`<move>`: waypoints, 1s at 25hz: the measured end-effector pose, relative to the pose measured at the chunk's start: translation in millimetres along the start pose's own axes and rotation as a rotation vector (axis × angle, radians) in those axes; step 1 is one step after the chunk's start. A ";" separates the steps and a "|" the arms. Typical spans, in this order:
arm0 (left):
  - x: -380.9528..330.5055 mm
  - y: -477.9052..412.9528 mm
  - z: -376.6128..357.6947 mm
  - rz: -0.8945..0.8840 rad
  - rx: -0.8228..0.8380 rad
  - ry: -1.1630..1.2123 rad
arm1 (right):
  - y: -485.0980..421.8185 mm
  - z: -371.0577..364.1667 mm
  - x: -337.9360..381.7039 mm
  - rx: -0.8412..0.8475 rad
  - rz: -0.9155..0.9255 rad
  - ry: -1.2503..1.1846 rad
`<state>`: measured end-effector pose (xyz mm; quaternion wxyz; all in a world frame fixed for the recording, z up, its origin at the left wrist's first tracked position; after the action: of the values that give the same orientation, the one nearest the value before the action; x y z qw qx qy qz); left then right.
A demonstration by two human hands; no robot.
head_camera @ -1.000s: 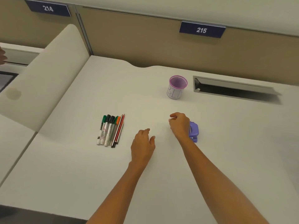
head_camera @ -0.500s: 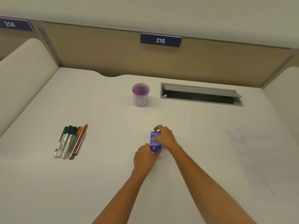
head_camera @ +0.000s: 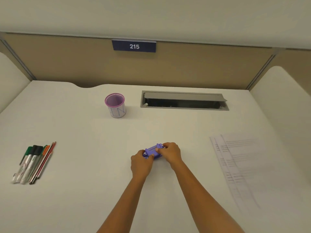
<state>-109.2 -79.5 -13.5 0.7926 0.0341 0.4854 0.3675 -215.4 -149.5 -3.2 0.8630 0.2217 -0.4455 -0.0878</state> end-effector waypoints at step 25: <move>-167.7 -143.8 -135.3 -0.176 0.151 -0.091 | -196.5 149.1 -8.2 -0.329 -0.226 -0.153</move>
<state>-181.0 -328.3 -19.0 0.8382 0.0676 0.4762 0.2570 -331.6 -366.2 -24.5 0.8359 0.1193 -0.4617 -0.2720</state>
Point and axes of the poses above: each hand's wrist, its own y-axis away from the middle knuckle, its own z-axis out of the back of the hand, x = y × z, the point moved 1 cm from there along -y, towards the middle knuckle, and after that the axes turned 1 degree about -x, right-handed, at the moved point
